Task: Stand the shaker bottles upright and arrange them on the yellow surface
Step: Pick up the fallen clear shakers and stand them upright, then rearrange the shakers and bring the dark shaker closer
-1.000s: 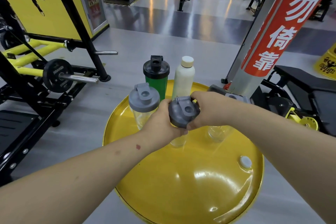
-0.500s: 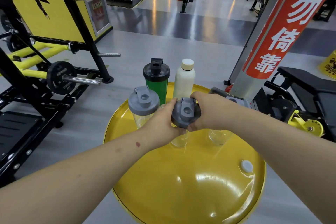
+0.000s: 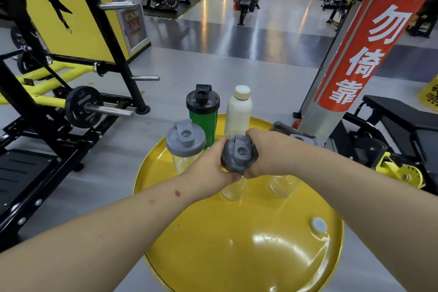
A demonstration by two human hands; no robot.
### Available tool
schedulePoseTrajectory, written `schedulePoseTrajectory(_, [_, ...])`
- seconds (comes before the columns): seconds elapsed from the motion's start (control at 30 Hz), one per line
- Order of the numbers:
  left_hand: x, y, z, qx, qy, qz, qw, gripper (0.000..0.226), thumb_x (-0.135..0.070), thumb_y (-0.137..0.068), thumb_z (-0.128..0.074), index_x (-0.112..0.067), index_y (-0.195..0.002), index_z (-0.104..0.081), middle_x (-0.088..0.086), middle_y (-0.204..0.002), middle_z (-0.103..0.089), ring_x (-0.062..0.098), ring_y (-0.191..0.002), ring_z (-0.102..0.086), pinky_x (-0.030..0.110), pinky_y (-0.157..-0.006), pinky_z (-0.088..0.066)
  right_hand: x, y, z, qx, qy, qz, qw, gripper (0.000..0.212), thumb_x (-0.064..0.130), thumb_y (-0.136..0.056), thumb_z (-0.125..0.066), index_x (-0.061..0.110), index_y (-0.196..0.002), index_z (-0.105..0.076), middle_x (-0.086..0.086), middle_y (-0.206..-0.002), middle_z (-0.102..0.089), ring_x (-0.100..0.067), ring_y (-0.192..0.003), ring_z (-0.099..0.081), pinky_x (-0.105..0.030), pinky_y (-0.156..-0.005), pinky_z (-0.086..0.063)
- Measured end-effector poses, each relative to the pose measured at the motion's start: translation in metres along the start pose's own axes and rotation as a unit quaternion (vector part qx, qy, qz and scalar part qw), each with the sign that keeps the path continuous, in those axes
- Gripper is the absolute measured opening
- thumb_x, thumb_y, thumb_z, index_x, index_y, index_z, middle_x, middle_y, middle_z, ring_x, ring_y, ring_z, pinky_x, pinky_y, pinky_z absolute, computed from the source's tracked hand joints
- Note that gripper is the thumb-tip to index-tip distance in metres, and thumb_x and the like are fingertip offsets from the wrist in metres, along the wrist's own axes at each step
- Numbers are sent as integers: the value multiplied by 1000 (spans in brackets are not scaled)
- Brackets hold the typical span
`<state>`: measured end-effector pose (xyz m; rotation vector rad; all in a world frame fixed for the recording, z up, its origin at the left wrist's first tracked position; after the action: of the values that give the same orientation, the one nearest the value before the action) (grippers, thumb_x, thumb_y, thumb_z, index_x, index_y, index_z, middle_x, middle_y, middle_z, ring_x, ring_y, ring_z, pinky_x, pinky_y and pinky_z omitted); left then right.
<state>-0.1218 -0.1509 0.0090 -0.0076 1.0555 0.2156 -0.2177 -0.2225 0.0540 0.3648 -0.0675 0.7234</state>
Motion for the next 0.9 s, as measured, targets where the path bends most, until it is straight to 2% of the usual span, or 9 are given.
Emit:
schedulePoseTrajectory(0.13, [-8,5,3,-10,-15,6,1000,80,-14,-79,-82,-20,-146,-38,-26,-106,-55,10,-110,-61,33,-96,-54,1,4,0,1,-11,6,1000,66,45,-68,-86,25,-117,-48,3,-102,-66,-19,-92,-65,-39,-81,-59])
schedulePoseTrajectory(0.23, [-16,8,8,-20,-44,8,999,68,-22,-73,-82,-24,-134,-51,-12,-115,-66,13,-110,-64,40,-95,-55,7,8,2,5,4,13,1000,63,46,-70,-85,24,-117,-49,3,-101,-66,-18,-91,-64,-38,-81,-59])
schedulePoseTrajectory(0.37, [-36,7,20,-29,-102,-26,994,61,-18,-82,-75,-14,-137,-50,2,-131,-59,21,-115,-57,27,-86,-46,16,12,14,4,30,3,1000,69,58,-67,-82,22,-116,-49,0,-98,-67,-19,-87,-65,-42,-81,-60])
schedulePoseTrajectory(0.47, [-48,-3,35,-27,-144,-63,987,51,-15,-86,-68,-15,-133,-50,-2,-104,-59,17,-89,-55,29,-66,-47,19,17,35,-1,27,-19,999,74,56,-71,-77,19,-127,-47,-4,-109,-67,-24,-96,-65,-44,-84,-59])
schedulePoseTrajectory(0.53, [-61,-10,52,-31,-167,-89,981,45,-17,-86,-66,-21,-128,-53,-10,-95,-59,14,-82,-57,24,-60,-47,22,18,56,-25,17,-27,999,77,55,-77,-74,17,-138,-47,-7,-124,-66,-28,-108,-64,-44,-91,-56])
schedulePoseTrajectory(0.57, [-62,-18,61,-28,-165,-90,982,48,-17,-84,-67,-24,-130,-53,-12,-103,-60,13,-87,-60,24,-68,-52,22,17,66,-40,3,-34,999,74,51,-80,-75,17,-139,-48,-8,-128,-65,-29,-113,-63,-45,-94,-54])
schedulePoseTrajectory(0.67, [-68,-36,93,-32,-163,-82,983,57,-15,-74,-66,-28,-128,-53,-6,-116,-56,15,-103,-58,43,-98,-52,19,5,89,-84,-41,-48,994,69,45,-81,-75,20,-140,-49,-7,-130,-64,-28,-113,-62,-44,-94,-52])
schedulePoseTrajectory(0.8, [-70,-64,134,-62,-231,-71,968,59,-13,-78,-70,-12,-135,-54,6,-128,-63,26,-123,-56,25,-91,-44,14,-26,102,-116,-64,-37,990,72,46,-83,-72,21,-144,-45,-5,-137,-61,-28,-115,-60,-39,-94,-51])
schedulePoseTrajectory(0.9, [-55,-83,149,-49,-284,-39,957,90,-24,-79,-78,-20,-156,-32,6,-153,-45,23,-142,-38,23,-94,-34,18,-54,107,-128,-45,-1,991,82,40,-88,-71,20,-157,-32,-5,-151,-50,-28,-134,-49,-36,-99,-43])
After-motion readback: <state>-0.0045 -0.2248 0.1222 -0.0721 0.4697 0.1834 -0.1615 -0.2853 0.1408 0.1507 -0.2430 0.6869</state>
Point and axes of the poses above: each hand's wrist, its own y-axis away from the middle knuckle, its own z-axis out of the back of the hand, x = y × z, the point moved 9 cm from there along -y, towards the middle knuckle
